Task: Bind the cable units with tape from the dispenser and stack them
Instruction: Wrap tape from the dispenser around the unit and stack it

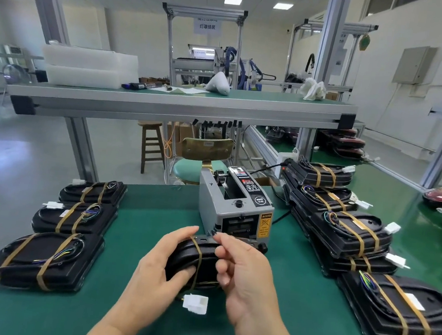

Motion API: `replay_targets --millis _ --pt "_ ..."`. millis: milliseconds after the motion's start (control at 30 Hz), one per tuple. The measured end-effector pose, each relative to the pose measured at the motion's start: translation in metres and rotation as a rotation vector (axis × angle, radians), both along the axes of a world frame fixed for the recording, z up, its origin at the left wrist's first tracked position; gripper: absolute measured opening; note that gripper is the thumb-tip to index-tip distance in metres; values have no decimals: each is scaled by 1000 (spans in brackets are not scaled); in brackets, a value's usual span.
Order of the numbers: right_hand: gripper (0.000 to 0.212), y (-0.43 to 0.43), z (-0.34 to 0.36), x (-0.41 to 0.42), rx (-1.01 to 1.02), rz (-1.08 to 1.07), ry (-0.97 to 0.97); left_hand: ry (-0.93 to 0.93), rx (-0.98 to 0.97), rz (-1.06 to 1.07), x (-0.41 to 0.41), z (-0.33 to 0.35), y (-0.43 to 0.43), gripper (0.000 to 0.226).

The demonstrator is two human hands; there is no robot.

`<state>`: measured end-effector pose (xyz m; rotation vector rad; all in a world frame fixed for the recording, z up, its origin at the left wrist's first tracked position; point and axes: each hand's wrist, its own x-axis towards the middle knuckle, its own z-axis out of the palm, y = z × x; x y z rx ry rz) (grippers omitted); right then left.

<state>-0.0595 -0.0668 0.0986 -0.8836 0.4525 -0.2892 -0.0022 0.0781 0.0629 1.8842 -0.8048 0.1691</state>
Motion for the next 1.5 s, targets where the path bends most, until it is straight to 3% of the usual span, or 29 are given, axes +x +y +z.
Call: replay_targets --millis 300,733,1267,1400,1500 --pt "7 5 -4 1 36 47 18 -10 -18 -15 0 1 0 70" --pt "9 5 -4 2 -92 76 21 13 -27 -26 3 -1 0 69" --pt "10 6 -6 2 -105 65 14 -40 -48 -72 1 -1 1 54" --pt "16 5 -8 2 -223 22 -7 -43 -52 -63 0 1 -1 52" --pt "19 -6 -13 6 -466 -125 -10 -31 -54 -64 1 -1 0 54"
